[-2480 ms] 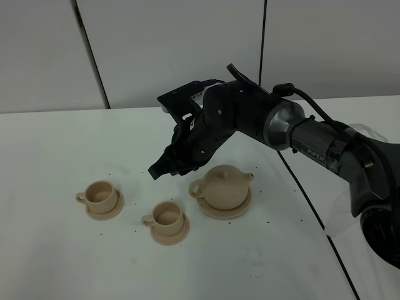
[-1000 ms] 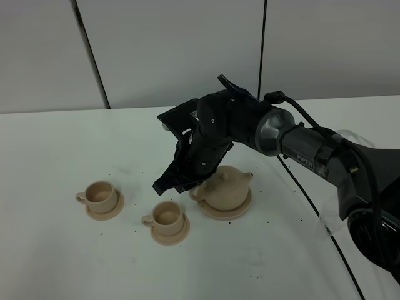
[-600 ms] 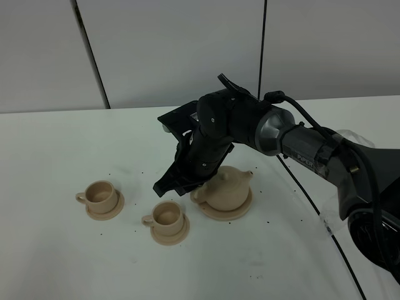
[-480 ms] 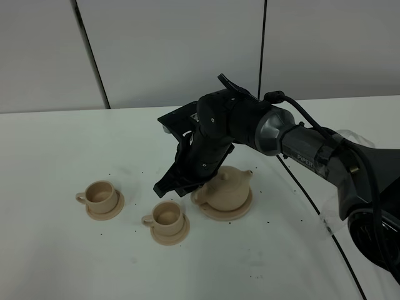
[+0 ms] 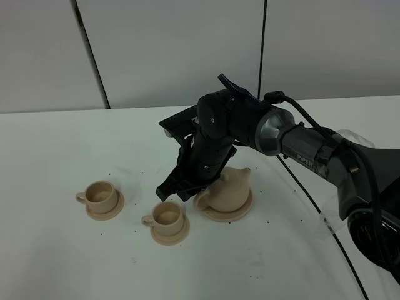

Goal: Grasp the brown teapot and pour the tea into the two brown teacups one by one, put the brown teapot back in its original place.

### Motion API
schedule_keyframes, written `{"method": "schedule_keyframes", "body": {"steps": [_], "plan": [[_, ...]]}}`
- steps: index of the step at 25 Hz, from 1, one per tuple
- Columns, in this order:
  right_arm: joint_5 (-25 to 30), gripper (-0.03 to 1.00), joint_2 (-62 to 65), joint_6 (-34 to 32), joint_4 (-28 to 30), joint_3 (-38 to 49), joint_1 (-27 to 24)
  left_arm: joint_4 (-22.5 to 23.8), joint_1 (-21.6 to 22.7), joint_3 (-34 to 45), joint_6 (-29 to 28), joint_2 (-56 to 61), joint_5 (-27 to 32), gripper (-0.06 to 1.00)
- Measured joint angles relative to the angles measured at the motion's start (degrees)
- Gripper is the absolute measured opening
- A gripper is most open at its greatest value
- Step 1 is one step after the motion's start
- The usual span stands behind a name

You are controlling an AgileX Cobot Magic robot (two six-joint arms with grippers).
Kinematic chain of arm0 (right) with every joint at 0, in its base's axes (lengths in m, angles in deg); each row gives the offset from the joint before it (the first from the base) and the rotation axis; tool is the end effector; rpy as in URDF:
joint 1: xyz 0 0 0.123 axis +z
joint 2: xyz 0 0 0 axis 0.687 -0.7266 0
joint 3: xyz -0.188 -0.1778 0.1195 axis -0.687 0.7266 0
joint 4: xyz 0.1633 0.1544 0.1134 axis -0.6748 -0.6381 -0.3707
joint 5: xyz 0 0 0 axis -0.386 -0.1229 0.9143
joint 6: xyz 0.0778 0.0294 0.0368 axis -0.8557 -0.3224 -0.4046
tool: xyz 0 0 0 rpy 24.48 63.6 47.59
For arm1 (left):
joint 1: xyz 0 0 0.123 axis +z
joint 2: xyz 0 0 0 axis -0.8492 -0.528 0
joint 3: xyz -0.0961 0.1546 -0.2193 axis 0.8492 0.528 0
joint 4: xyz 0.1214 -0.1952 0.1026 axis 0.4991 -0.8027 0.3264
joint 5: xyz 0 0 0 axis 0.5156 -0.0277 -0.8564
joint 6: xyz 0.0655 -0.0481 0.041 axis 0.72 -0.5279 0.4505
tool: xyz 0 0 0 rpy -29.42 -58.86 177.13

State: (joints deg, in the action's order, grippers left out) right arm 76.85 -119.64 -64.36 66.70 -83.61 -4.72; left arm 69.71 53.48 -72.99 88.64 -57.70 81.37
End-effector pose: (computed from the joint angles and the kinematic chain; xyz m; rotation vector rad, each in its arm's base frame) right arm 0.3888 0.3331 0.1647 -1.1026 2.5991 0.4047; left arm -0.0054 0.0070 0.2803 0.0562 2.0122 0.0333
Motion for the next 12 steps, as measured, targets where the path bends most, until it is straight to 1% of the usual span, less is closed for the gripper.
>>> {"method": "schedule_keyframes", "body": {"steps": [12], "plan": [[2.02, 0.24, 0.00, -0.12, 0.00, 0.00, 0.00, 0.00, 0.00, 0.00, 0.00, 0.00, 0.00, 0.28]]}}
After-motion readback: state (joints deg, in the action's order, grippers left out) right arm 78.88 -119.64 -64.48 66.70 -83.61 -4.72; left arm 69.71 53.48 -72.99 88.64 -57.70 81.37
